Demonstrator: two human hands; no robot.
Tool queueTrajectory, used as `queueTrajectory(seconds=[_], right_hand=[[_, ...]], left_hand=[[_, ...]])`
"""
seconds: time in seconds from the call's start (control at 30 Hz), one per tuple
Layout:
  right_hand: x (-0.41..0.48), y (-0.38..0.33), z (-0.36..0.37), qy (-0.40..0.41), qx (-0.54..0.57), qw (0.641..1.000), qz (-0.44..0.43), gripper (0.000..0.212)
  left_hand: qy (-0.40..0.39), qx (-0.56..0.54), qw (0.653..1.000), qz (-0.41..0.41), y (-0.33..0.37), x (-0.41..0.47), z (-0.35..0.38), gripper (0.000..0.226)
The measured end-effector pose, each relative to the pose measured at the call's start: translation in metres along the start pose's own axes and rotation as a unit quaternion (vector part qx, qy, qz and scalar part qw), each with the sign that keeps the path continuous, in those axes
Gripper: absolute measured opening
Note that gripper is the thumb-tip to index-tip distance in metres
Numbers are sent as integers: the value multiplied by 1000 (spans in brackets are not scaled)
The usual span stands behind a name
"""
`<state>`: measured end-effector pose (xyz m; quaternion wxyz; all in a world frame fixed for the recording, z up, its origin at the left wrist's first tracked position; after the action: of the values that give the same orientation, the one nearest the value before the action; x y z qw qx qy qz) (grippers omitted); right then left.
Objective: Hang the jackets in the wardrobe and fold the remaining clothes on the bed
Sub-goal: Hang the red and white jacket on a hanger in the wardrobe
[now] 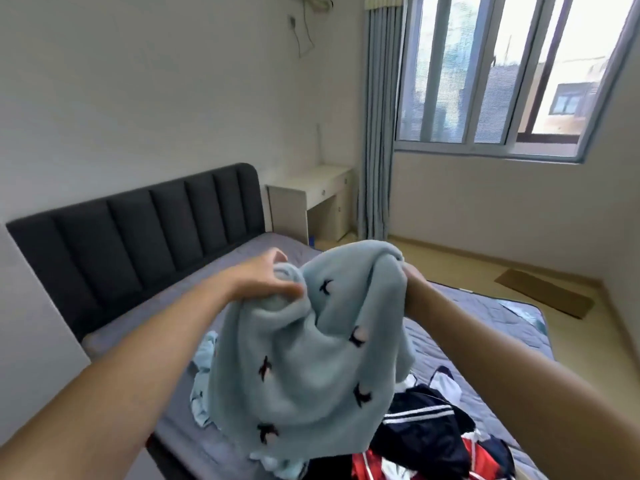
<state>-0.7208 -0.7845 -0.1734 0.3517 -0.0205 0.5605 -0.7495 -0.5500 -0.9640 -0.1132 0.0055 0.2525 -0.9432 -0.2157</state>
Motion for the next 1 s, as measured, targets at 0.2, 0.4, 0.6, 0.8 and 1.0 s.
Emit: queueTrajectory(seconds=[0.2, 0.4, 0.6, 0.8, 1.0], right_hand=[[75, 52, 93, -30, -164, 984, 68, 18], [171, 57, 185, 7, -79, 994, 72, 18], [225, -15, 272, -156, -87, 981, -71, 30], [267, 69, 192, -85, -283, 955, 5, 64], [250, 209, 39, -16, -363, 920, 149, 31]], left_hand=[[-29, 335, 939, -75, -88, 82, 31, 27], [251, -198, 930, -182, -175, 175, -59, 34], [145, -521, 841, 18, -154, 260, -93, 35], [12, -307, 932, -193, -226, 273, 24, 77], [-121, -162, 959, -200, -223, 244, 179, 64]])
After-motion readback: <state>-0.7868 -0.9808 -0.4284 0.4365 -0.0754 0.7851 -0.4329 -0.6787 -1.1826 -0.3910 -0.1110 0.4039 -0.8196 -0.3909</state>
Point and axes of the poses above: each hand's wrist, its own x-axis towards the middle knuckle, its own z-axis out of the palm, y = z × x, the point moved 10 cm from there along x, towards the middle knuckle, and after that the axes turned 8 degrees about x, right-handed, at the moved point
